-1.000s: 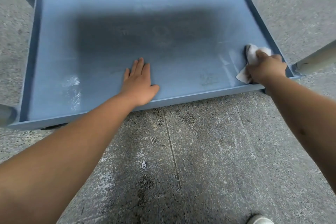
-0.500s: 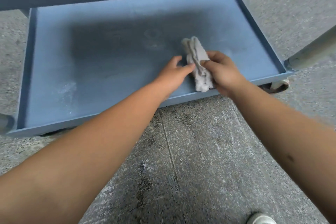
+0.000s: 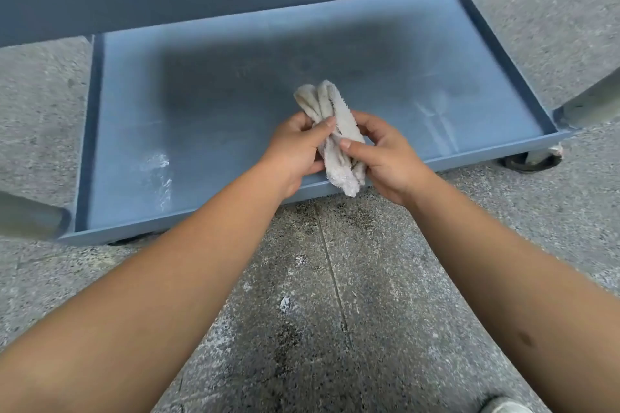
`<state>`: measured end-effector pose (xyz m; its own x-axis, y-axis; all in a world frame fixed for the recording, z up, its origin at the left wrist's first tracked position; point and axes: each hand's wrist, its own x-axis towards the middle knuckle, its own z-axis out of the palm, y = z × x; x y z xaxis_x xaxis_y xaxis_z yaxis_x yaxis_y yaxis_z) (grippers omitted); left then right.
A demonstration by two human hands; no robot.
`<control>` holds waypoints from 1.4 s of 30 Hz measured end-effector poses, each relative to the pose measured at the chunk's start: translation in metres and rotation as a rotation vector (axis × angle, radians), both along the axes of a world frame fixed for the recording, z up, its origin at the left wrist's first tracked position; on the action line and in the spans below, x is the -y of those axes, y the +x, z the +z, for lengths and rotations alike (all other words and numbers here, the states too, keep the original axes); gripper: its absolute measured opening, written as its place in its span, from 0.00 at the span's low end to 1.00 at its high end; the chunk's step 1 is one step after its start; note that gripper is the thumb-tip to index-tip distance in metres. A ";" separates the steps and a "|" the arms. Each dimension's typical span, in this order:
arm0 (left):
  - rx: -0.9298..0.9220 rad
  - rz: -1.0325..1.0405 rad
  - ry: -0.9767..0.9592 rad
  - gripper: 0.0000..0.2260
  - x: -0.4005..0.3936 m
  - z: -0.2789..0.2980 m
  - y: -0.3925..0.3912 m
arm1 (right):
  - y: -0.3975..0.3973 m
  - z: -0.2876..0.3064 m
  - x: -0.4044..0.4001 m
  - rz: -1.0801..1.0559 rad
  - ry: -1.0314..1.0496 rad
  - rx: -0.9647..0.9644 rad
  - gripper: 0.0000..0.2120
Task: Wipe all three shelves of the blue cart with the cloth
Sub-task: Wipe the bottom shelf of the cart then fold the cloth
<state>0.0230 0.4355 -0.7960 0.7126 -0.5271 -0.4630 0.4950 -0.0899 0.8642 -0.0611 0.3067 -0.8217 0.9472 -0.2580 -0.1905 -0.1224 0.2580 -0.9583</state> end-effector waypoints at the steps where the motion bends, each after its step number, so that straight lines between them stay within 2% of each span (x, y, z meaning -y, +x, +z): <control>1: -0.025 0.005 -0.027 0.11 -0.004 -0.001 0.000 | 0.000 0.000 0.000 -0.011 0.060 -0.005 0.17; 4: -0.084 0.021 -0.069 0.08 -0.015 -0.005 0.000 | 0.005 0.000 -0.001 -0.069 0.170 -0.039 0.10; 6: -0.148 0.101 -0.089 0.05 -0.022 -0.009 0.002 | 0.011 0.002 -0.003 -0.153 0.204 -0.064 0.06; 9: -0.265 0.231 -0.144 0.04 -0.034 -0.014 0.012 | 0.017 -0.001 -0.003 -0.325 0.172 -0.180 0.07; 10: -0.289 0.258 -0.153 0.05 -0.039 -0.015 0.016 | 0.018 -0.004 -0.002 -0.373 0.053 -0.242 0.08; 13: -0.266 0.269 -0.046 0.04 -0.054 -0.019 0.026 | 0.020 -0.010 0.008 -0.369 -0.532 -0.397 0.12; 15: -0.109 0.209 0.167 0.02 -0.065 -0.023 0.031 | 0.022 -0.009 0.013 -0.268 -0.814 -0.443 0.15; 17: 0.174 0.126 0.428 0.06 -0.076 -0.028 0.039 | 0.024 -0.006 0.016 -0.146 -0.989 -0.529 0.18; 19: 0.501 0.027 0.667 0.08 -0.087 -0.031 0.049 | 0.026 -0.003 0.019 -0.060 -1.070 -0.611 0.22; 21: 0.719 -0.078 0.897 0.05 -0.094 -0.033 0.059 | 0.027 0.000 0.023 -0.033 -1.087 -0.664 0.20; 23: 0.936 -0.228 1.080 0.15 -0.091 -0.032 0.062 | 0.030 0.001 0.027 -0.033 -1.046 -0.656 0.16; 24: 1.087 -0.307 1.082 0.21 -0.084 -0.029 0.058 | 0.031 0.002 0.028 -0.031 -1.018 -0.641 0.16; 26: 1.367 -0.478 0.873 0.26 -0.061 -0.023 0.045 | 0.032 0.004 0.025 -0.027 -0.962 -0.618 0.21; 28: 1.464 -0.724 0.709 0.27 -0.038 -0.020 0.032 | 0.032 0.005 0.022 0.013 -1.004 -0.638 0.25; 30: 1.446 -0.842 0.674 0.21 -0.028 -0.023 0.026 | 0.032 0.003 0.022 0.071 -1.080 -0.693 0.24; 33: 1.329 -0.738 0.562 0.11 -0.044 -0.026 0.035 | 0.032 0.005 0.025 0.106 -1.083 -0.726 0.12; 35: 1.242 -0.676 0.499 0.12 -0.065 -0.025 0.043 | 0.031 0.009 0.028 0.101 -1.035 -0.720 0.08; 37: 1.223 -0.684 0.483 0.14 -0.087 -0.021 0.048 | 0.031 0.012 0.030 0.106 -0.974 -0.722 0.09; 40: 1.169 -0.895 0.509 0.12 -0.111 -0.018 0.048 | 0.032 0.018 0.031 0.209 -1.044 -0.751 0.09; 42: 1.009 -0.933 0.549 0.11 -0.114 -0.017 0.047 | 0.035 0.022 0.029 0.263 -1.123 -0.781 0.09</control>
